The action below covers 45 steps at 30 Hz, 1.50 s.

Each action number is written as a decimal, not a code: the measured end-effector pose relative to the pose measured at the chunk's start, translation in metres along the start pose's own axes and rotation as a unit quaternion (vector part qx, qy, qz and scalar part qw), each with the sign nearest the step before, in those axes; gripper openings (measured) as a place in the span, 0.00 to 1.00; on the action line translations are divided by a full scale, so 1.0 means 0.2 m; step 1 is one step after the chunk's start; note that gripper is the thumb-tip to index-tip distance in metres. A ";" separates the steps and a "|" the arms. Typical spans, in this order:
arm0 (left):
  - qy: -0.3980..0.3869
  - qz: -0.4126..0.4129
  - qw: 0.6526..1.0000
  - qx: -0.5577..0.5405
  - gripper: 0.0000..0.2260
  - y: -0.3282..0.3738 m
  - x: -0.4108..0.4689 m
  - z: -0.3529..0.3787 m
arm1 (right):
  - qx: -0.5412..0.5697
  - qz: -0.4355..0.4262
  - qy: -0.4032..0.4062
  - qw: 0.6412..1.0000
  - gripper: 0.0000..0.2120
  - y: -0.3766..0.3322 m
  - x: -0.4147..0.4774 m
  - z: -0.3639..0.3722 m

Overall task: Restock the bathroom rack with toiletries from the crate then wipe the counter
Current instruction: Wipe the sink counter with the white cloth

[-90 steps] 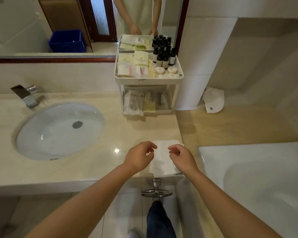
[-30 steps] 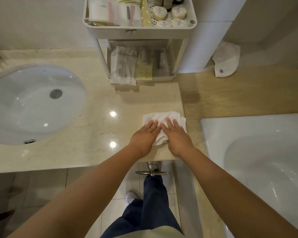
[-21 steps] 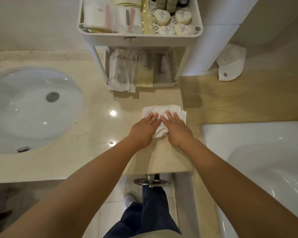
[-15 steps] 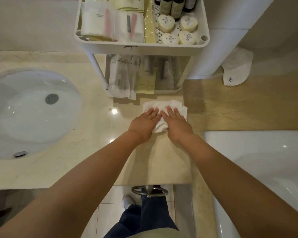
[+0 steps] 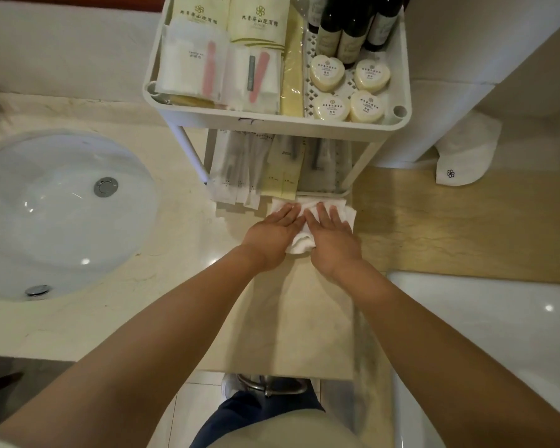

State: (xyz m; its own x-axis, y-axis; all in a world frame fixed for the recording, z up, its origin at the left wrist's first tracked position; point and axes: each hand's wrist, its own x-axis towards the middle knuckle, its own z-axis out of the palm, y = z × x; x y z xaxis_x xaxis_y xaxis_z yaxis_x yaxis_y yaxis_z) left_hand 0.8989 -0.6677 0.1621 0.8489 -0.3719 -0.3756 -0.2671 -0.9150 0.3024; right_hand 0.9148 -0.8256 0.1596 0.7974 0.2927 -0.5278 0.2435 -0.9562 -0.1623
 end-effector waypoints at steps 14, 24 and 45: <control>-0.035 -0.015 0.999 -0.011 0.34 0.05 -0.24 0.07 | 0.014 0.005 -0.037 0.999 0.39 -0.14 -0.19 0.08; -0.056 -0.011 0.998 -0.012 0.35 0.01 -0.72 0.28 | 0.021 0.005 -0.056 0.998 0.36 -0.42 -0.54 0.35; -0.074 -0.041 0.996 -0.002 0.36 -0.14 -1.49 0.56 | -0.006 -0.049 -0.086 0.995 0.35 -0.95 -0.96 0.72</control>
State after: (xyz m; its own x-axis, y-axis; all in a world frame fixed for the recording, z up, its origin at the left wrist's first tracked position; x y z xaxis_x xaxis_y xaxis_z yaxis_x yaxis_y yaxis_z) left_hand 0.6024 -0.5492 0.1667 0.7911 -0.3151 -0.5242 -0.1975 -0.9428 0.2687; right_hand 0.6358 -0.7009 0.1713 0.6642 0.3790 -0.6444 0.3219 -0.9230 -0.2110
